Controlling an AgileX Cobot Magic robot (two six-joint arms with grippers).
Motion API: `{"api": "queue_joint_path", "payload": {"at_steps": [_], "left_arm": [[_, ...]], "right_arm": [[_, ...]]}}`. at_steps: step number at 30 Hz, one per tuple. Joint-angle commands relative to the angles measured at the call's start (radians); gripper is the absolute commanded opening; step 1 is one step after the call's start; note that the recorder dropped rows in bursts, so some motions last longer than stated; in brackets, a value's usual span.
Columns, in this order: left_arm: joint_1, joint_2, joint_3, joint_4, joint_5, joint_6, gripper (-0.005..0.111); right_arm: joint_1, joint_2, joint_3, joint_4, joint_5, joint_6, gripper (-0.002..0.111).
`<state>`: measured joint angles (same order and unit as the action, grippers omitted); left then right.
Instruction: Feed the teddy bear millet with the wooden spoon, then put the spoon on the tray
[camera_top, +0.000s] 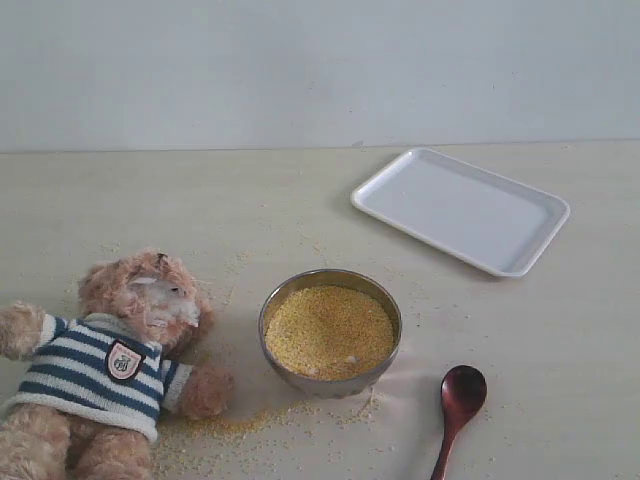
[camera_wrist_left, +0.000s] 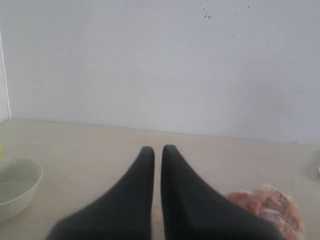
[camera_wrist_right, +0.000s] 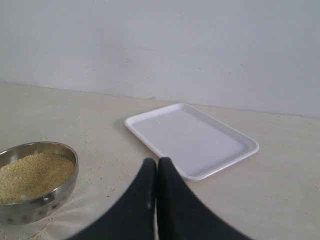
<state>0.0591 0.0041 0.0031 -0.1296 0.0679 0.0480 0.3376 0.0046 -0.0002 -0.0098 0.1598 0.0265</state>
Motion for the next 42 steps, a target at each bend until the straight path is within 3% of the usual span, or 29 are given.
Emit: {"api": "queue_joint_path", "payload": {"at_steps": [1,9,12,15,18,21,24,28,36,42], "left_arm": [[0.001,-0.004,-0.003,-0.004,-0.016,-0.002,0.005],[0.001,-0.004,-0.003,-0.074,-0.021,-0.048,0.005],[0.001,-0.004,-0.003,-0.305,0.024,-0.265,0.005],[0.001,-0.004,-0.003,-0.490,0.095,-0.337,0.005],[0.001,-0.004,-0.014,-0.639,0.211,-0.291,0.005],[0.001,-0.004,-0.095,-0.713,0.388,-0.105,0.005],[0.001,-0.003,-0.165,-0.713,0.448,-0.099,0.005],[0.001,0.142,-0.228,-0.658,0.506,-0.095,0.005],[0.001,0.649,-0.449,-0.398,0.728,0.040,0.005],[0.001,0.923,-0.575,-0.427,0.807,0.259,0.009]], "right_arm": [[-0.006,-0.005,0.000,0.001,-0.007,-0.002,0.000],[-0.006,-0.005,0.000,0.001,-0.007,-0.002,0.000],[-0.006,-0.005,0.000,0.001,-0.007,-0.002,0.000],[-0.006,-0.005,0.000,0.001,-0.007,-0.002,0.000],[-0.006,-0.005,0.000,0.001,-0.007,-0.002,0.000],[-0.006,-0.005,0.000,0.001,-0.007,-0.002,0.000],[-0.006,-0.005,0.000,0.001,-0.007,-0.002,0.000],[-0.006,-0.005,0.000,0.001,-0.007,-0.002,0.000],[-0.006,-0.005,0.000,0.001,-0.007,-0.002,0.000],[-0.006,-0.005,0.000,0.001,-0.007,-0.002,0.000]]}}
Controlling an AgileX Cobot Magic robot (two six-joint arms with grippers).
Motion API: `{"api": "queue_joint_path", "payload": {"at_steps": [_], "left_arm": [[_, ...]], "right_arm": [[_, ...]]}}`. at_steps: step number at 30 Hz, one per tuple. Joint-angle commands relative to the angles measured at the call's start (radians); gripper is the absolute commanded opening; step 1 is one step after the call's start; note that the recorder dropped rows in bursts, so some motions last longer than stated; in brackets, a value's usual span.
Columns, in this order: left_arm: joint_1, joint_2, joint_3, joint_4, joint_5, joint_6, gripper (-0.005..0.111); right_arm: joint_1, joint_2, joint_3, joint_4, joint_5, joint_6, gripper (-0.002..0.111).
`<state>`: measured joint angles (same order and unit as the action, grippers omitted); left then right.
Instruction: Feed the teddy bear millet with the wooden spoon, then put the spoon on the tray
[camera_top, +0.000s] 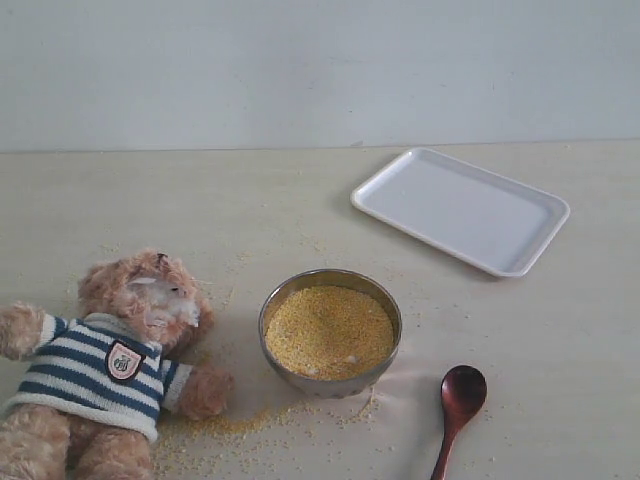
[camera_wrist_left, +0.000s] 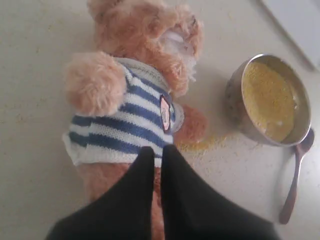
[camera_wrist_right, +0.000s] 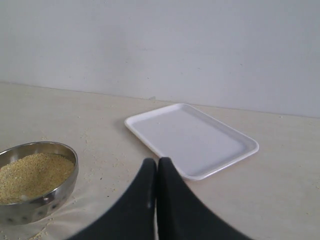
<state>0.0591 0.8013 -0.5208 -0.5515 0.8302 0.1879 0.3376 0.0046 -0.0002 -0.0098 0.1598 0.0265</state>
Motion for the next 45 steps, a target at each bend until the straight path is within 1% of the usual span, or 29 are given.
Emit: {"api": "queue_joint_path", "payload": {"at_steps": [1,3,4,6,8,9,14,19,27,30,36,40,42,43,44,45], "left_arm": [[0.001,0.156,-0.056,-0.005,0.045,0.124,0.014],[0.001,0.200,-0.056,-0.001,0.040,0.135,0.028],[0.001,0.218,-0.056,0.011,0.037,0.135,0.038],[0.001,0.244,-0.051,0.043,0.019,0.135,0.061],[0.001,0.260,-0.047,0.071,0.005,0.132,0.080],[0.001,0.266,-0.046,0.074,-0.003,0.128,0.084],[0.001,0.292,0.006,0.062,-0.107,0.128,0.081],[0.001,0.348,0.066,0.040,-0.204,0.154,0.081],[0.001,0.470,0.081,-0.318,-0.271,0.479,0.081],[0.001,0.531,0.081,-0.396,-0.278,0.564,0.081],[0.001,0.678,0.081,-0.486,-0.333,0.675,0.081],[0.001,0.767,0.081,-0.656,-0.320,0.844,0.081],[0.001,0.793,0.081,-0.751,-0.293,0.921,0.077],[0.001,0.801,0.081,-0.799,-0.276,0.963,0.072],[0.001,0.806,0.081,-0.827,-0.269,0.986,0.067],[0.001,0.807,0.081,-0.851,-0.264,0.989,0.057]], "right_arm": [[-0.006,-0.005,0.000,0.001,-0.007,-0.002,0.000],[-0.006,-0.005,0.000,0.001,-0.007,-0.002,0.000],[-0.006,-0.005,0.000,0.001,-0.007,-0.002,0.000],[-0.006,-0.005,0.000,0.001,-0.007,-0.002,0.000],[-0.006,-0.005,0.000,0.001,-0.007,-0.002,0.000],[-0.006,-0.005,0.000,0.001,-0.007,-0.002,0.000],[-0.006,-0.005,0.000,0.001,-0.007,-0.002,0.000],[-0.006,-0.005,0.000,0.001,-0.007,-0.002,0.000],[-0.006,-0.005,0.000,0.001,-0.007,-0.002,0.000],[-0.006,-0.005,0.000,0.001,-0.007,-0.002,0.000],[-0.006,-0.005,0.000,0.001,-0.007,-0.002,0.000],[-0.006,-0.005,0.000,0.001,-0.007,-0.002,0.000],[-0.006,-0.005,0.000,0.001,-0.007,-0.002,0.000],[-0.006,-0.005,0.000,0.001,-0.007,-0.002,0.000],[-0.006,-0.005,0.000,0.001,-0.007,-0.002,0.000],[-0.006,-0.005,0.000,0.001,-0.007,-0.002,0.000]]}}
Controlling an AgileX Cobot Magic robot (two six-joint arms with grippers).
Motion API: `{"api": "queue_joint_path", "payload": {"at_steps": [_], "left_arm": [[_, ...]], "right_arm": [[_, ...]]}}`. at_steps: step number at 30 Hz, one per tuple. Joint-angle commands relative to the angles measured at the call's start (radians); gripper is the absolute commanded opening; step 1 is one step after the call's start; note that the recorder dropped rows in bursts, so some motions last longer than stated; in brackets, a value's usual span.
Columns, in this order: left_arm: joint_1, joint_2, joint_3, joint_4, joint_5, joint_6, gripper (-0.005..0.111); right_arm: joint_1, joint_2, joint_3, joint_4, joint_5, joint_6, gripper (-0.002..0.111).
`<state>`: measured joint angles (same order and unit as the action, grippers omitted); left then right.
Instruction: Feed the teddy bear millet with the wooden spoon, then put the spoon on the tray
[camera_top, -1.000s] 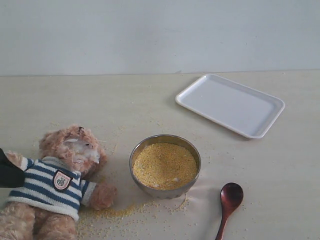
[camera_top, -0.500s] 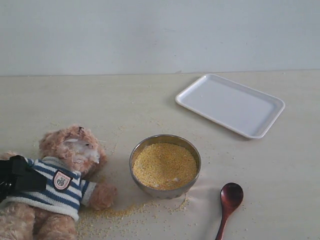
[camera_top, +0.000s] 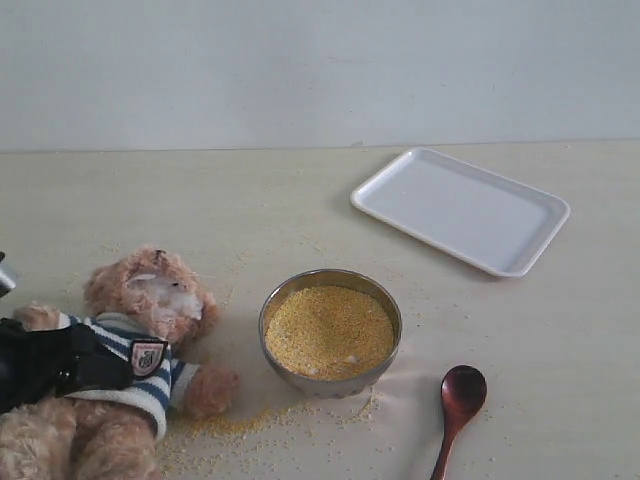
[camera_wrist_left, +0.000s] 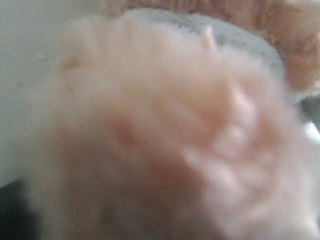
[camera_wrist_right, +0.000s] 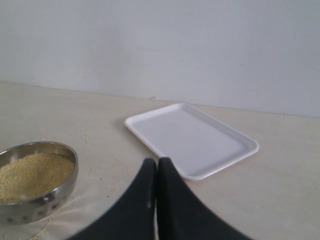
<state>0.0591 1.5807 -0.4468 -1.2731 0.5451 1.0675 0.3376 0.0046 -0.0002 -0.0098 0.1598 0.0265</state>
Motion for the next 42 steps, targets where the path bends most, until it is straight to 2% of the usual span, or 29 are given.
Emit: {"api": "queue_joint_path", "payload": {"at_steps": [1,3,6,11,15,18,20,24,27,35,42], "left_arm": [[0.001,0.028,0.007,-0.132,0.027,0.109,0.049],[0.001,0.016,0.007,-0.122,0.039,0.099,0.028],[0.001,-0.030,0.007,-0.063,0.091,0.045,0.005],[0.001,-0.201,0.007,0.067,0.167,-0.118,0.006],[0.001,-0.431,0.007,0.359,0.190,-0.425,0.006],[0.001,-0.611,0.007,0.604,0.270,-0.652,0.006],[0.001,-0.724,0.007,0.696,0.319,-0.792,0.005],[0.001,-0.927,0.007,0.646,0.356,-0.857,0.005],[0.001,-0.995,0.007,0.553,0.388,-0.884,0.005],[0.001,-1.015,0.066,0.373,0.412,-0.835,0.005],[0.001,-1.015,0.204,0.244,0.393,-0.742,0.005]], "right_arm": [[-0.006,-0.005,0.000,0.001,-0.007,-0.002,0.000],[-0.006,-0.005,0.000,0.001,-0.007,-0.002,0.000],[-0.006,-0.005,0.000,0.001,-0.007,-0.002,0.000],[-0.006,-0.005,0.000,0.001,-0.007,-0.002,0.000],[-0.006,-0.005,0.000,0.001,-0.007,-0.002,0.000],[-0.006,-0.005,0.000,0.001,-0.007,-0.002,0.000],[-0.006,-0.005,0.000,0.001,-0.007,-0.002,0.000],[-0.006,-0.005,0.000,0.001,-0.007,-0.002,0.000],[-0.006,-0.005,0.000,0.001,-0.007,-0.002,0.000],[-0.006,-0.005,0.000,0.001,-0.007,-0.002,0.000],[-0.006,-0.005,0.000,0.001,-0.007,-0.002,0.000]]}}
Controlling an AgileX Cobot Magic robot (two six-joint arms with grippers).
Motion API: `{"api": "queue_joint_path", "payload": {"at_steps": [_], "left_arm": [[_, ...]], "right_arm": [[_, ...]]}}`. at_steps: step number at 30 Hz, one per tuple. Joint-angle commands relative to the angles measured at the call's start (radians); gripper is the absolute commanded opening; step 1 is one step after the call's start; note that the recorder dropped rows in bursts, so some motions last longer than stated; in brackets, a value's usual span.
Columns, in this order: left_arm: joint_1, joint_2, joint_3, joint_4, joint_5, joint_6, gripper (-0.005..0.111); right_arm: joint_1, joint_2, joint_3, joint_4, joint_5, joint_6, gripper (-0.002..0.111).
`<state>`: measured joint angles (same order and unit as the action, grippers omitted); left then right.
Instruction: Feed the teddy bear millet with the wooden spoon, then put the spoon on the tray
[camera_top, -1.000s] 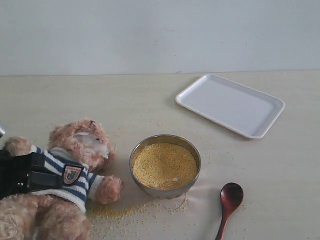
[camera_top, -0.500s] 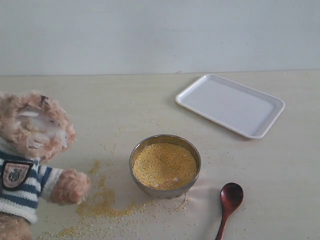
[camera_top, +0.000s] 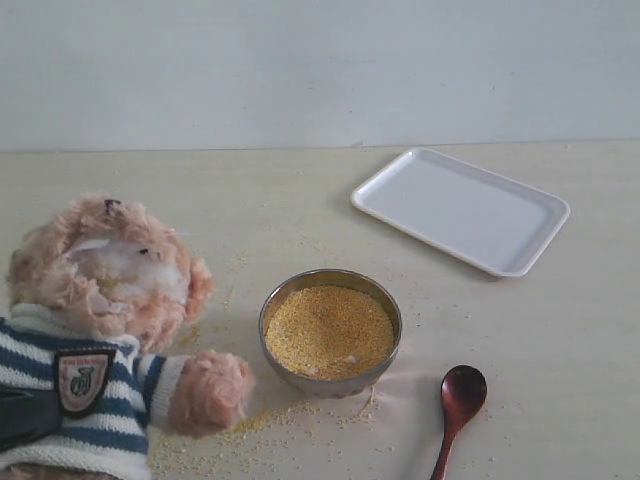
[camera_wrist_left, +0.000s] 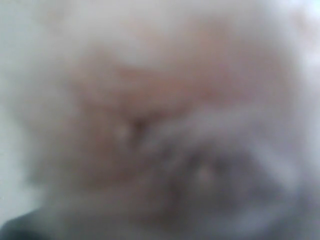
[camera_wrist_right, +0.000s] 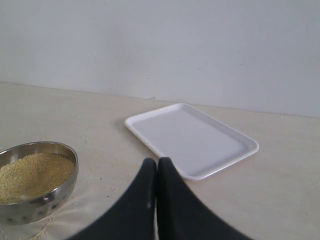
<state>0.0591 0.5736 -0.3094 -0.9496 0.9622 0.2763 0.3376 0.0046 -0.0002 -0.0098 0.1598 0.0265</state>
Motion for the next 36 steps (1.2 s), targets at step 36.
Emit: {"api": "queue_joint_path", "payload": {"at_steps": [36], "left_arm": [[0.001,-0.008,0.118,-0.131,-0.039,0.091,0.005]], "right_arm": [[-0.006,-0.005,0.000,0.001,-0.007,-0.002,0.000]]}}
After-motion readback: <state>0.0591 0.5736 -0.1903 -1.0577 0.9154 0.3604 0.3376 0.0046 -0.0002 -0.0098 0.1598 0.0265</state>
